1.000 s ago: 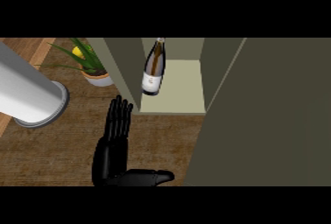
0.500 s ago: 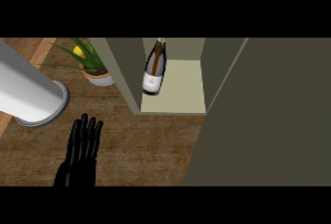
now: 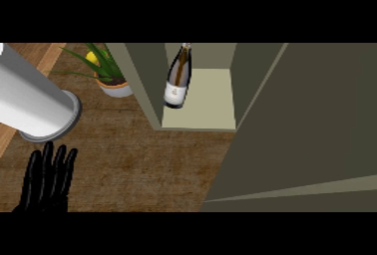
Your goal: Pick up the wine, place it into the cabinet and close the cabinet
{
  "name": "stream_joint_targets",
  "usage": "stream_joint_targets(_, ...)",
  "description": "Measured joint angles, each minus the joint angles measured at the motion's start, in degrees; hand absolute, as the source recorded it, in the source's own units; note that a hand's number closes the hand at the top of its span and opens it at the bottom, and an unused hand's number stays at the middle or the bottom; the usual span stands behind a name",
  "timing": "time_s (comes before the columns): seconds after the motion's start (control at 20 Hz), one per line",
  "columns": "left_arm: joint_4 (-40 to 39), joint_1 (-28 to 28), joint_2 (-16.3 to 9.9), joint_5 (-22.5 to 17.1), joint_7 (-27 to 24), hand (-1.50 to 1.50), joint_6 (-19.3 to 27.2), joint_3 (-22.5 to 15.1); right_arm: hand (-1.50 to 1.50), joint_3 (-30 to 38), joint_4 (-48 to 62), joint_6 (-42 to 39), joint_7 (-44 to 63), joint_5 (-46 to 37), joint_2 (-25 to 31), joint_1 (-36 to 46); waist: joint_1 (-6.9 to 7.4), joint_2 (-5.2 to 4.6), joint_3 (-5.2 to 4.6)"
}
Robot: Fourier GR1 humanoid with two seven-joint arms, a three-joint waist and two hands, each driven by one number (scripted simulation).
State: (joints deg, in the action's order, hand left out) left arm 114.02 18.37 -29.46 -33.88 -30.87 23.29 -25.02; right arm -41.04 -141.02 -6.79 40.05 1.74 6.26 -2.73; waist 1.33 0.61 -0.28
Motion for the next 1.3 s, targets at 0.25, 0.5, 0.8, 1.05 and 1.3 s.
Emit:
stream_joint_targets(0.25,1.6,3.2,-3.2,-4.4,-0.3,-1.50,-4.6,5.4,1.50,-4.9,3.5,6.1,1.0,-1.3,-2.5,7.0,0.64,-0.04,-0.03)
stream_joint_targets(0.5,1.6,5.3,-5.9,-8.3,-0.7,-1.50,-9.7,10.4,1.50,-7.2,6.8,15.4,0.8,-0.5,-1.2,17.1,1.24,-0.26,-0.04)
stream_joint_targets(0.8,1.8,7.2,-9.1,-11.6,-0.4,-1.50,-15.1,15.1,1.50,-5.9,15.3,24.6,1.1,3.9,-3.2,32.5,2.24,-0.47,-0.03)
stream_joint_targets(1.05,0.5,7.4,-11.3,-15.2,-0.1,-1.50,-19.9,19.7,1.50,-2.9,27.6,30.8,0.3,9.7,-5.3,47.2,3.01,-0.67,-0.01)
stream_joint_targets(1.3,-0.2,7.8,-12.8,-18.1,0.8,-1.50,-23.4,23.5,1.50,1.5,41.3,32.7,-3.8,17.3,-6.0,60.6,3.38,-0.92,0.06)
